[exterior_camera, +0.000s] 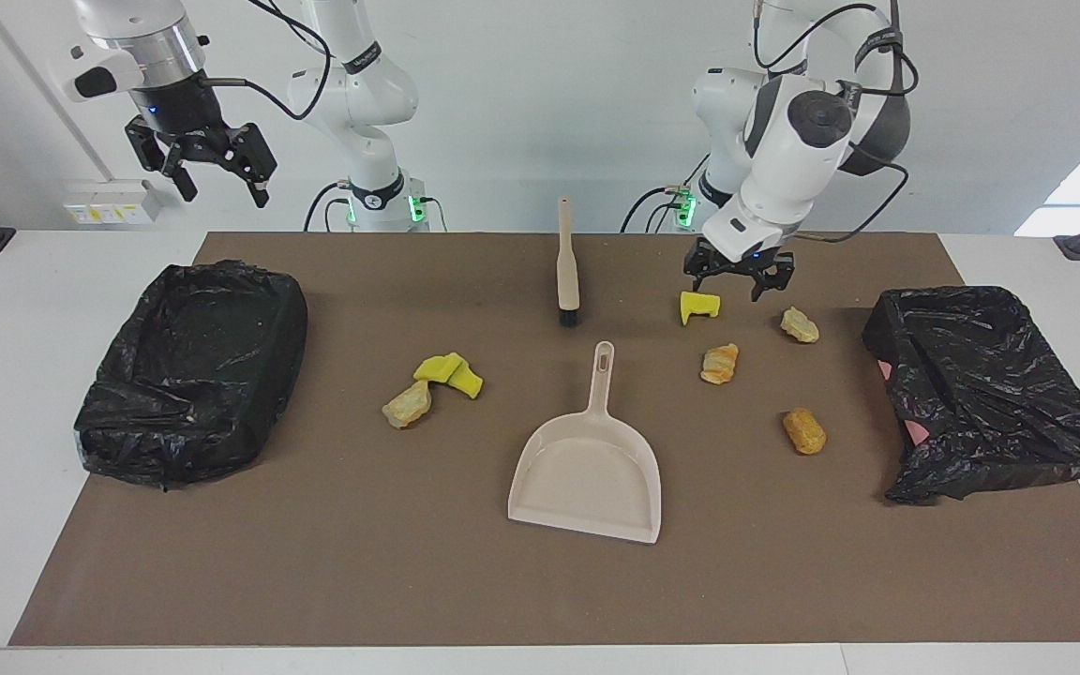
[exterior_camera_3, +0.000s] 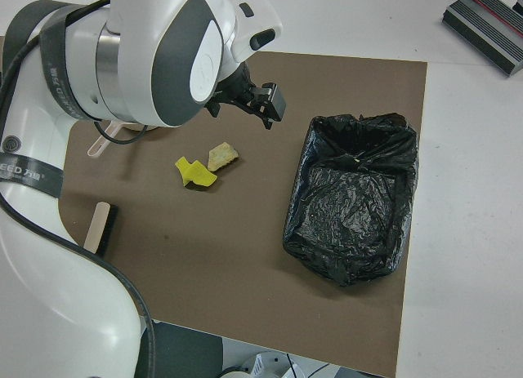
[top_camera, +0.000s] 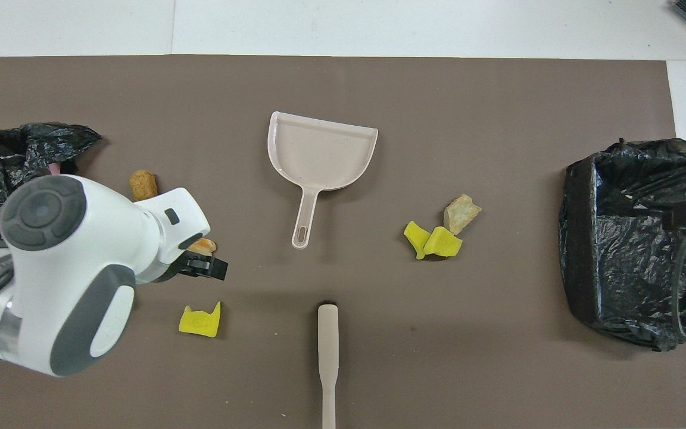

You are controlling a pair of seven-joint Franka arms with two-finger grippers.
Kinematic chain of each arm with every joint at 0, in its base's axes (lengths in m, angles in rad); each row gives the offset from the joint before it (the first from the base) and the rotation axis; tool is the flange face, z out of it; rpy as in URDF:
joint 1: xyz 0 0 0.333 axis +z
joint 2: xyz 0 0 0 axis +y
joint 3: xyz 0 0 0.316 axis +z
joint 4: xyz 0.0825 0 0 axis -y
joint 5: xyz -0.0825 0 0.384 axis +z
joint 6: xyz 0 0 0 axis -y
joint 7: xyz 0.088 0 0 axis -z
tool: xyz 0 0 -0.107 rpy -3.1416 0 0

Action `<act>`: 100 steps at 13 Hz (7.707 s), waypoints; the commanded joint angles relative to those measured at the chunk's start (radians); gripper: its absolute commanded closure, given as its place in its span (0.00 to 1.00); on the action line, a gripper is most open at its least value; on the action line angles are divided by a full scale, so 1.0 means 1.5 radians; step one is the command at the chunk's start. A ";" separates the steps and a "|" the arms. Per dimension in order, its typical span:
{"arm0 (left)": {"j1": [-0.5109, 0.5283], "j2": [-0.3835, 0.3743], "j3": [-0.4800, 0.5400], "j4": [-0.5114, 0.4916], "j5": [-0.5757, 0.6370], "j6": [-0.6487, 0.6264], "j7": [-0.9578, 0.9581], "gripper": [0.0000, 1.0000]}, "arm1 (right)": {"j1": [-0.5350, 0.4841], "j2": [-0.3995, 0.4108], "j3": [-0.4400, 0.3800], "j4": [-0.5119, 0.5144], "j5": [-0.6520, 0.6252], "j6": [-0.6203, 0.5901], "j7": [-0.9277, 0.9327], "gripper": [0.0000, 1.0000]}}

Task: Sweep and dump trash in bin
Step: 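Reach the left gripper to the brush handle and grasp it, then lift the brush with the left gripper while the right gripper grasps the dustpan, then set the dustpan down near the bread with the right gripper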

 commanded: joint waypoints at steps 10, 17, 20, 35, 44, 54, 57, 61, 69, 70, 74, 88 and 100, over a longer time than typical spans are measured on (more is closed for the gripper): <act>-0.446 -0.034 0.013 -0.242 -0.004 0.253 -0.419 0.00 | -0.025 -0.015 -0.003 -0.019 0.004 -0.007 -0.037 0.00; -0.483 -0.045 0.011 -0.260 -0.004 0.249 -0.507 0.39 | -0.026 -0.009 -0.004 -0.017 0.003 0.015 -0.037 0.00; -0.483 -0.049 0.012 -0.260 -0.004 0.215 -0.507 0.70 | -0.025 -0.008 -0.003 -0.017 0.003 0.014 -0.037 0.00; -0.239 -0.061 0.020 -0.107 0.041 -0.104 -0.479 1.00 | -0.025 -0.013 -0.003 -0.024 0.004 -0.032 -0.037 0.00; 0.094 -0.070 0.019 -0.120 0.145 -0.161 -0.484 1.00 | 0.147 0.107 0.009 -0.025 0.020 0.120 0.133 0.00; 0.047 -0.223 0.015 -0.332 0.113 -0.031 -0.422 1.00 | 0.382 0.405 0.010 0.066 0.069 0.400 0.518 0.00; -0.034 -0.222 0.015 -0.329 0.062 0.005 -0.422 1.00 | 0.419 0.440 0.012 0.067 0.065 0.431 0.494 0.00; -0.029 -0.198 0.022 -0.263 0.032 0.016 -0.397 1.00 | 0.421 0.442 0.018 0.057 0.110 0.437 0.436 0.00; 0.214 -0.161 0.023 -0.197 0.031 -0.007 -0.061 1.00 | 0.425 0.449 0.030 0.036 0.099 0.440 0.395 0.24; 0.234 -0.158 0.023 -0.197 0.031 -0.006 -0.018 1.00 | 0.426 0.449 0.029 0.036 0.099 0.439 0.395 0.38; 0.258 -0.100 0.023 -0.205 0.031 0.040 0.101 1.00 | 0.429 0.446 0.026 0.039 0.079 0.436 0.403 1.00; 0.246 0.128 0.021 0.015 0.046 0.120 0.397 1.00 | 0.347 0.184 0.027 -0.164 0.021 0.219 -0.496 1.00; 0.223 -0.002 0.021 -0.010 0.045 -0.106 0.441 1.00 | 0.393 0.145 0.029 -0.342 0.021 0.369 -0.608 1.00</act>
